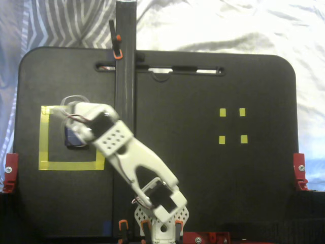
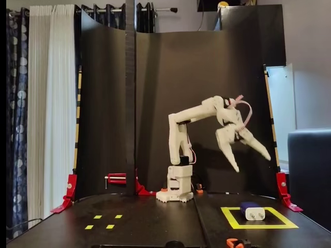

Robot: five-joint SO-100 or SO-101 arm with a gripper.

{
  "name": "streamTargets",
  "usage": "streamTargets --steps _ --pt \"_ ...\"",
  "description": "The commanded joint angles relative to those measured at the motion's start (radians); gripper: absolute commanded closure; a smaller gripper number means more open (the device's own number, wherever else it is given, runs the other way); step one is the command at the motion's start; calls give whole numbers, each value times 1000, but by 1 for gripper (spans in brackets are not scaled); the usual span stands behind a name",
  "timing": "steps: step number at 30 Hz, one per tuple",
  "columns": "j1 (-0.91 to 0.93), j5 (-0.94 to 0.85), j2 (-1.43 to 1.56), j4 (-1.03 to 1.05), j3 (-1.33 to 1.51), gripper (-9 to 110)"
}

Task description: Grasp a block and put it in the designated area.

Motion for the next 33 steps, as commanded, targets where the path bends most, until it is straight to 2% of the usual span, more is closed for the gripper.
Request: streamTargets --steps 1,4,7,12,21,33 --pt "41 -6 74 -17 -12 78" --pt "84 -5 107 -18 -11 84" --pt "129 2 138 -17 -9 96" --pt "206 11 179 -71 -9 101" --pt "374 92 256 -233 41 101" --pt "555 396 529 -746 511 101"
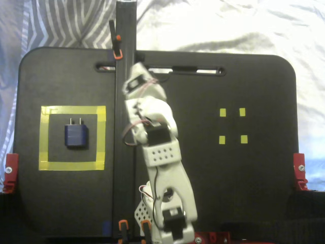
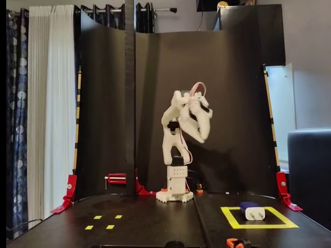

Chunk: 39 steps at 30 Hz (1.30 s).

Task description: Grasp a block and put it in the designated area.

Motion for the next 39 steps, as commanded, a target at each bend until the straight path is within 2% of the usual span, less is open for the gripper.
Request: streamTargets --steps 1,9,23,33,39 --pt "38 86 89 -124 107 101" --pt "92 245 276 -278 356 102" --pt "110 410 617 -314 704 102" --pt "121 417 951 -387 1057 102" --pt "126 408 1022 -446 1193 101"
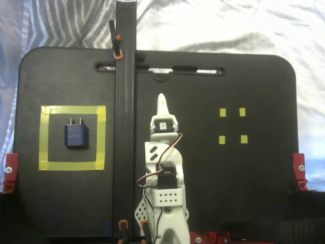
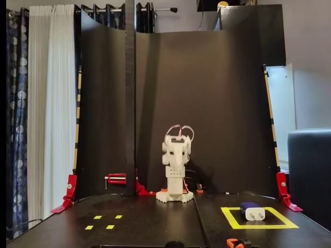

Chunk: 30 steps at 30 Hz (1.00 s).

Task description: Grasp a block and put it in the designated area.

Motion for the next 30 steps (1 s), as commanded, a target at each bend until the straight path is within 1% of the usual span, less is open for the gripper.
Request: streamTargets --steps 1,7,15,24,30 --pt "8 -5 18 8 14 101" --pt "3 -2 58 161 15 102" --pt "-8 -14 58 281 15 102" --pt "-17 -20 58 388 15 102" --pt "-14 -20 58 411 15 102"
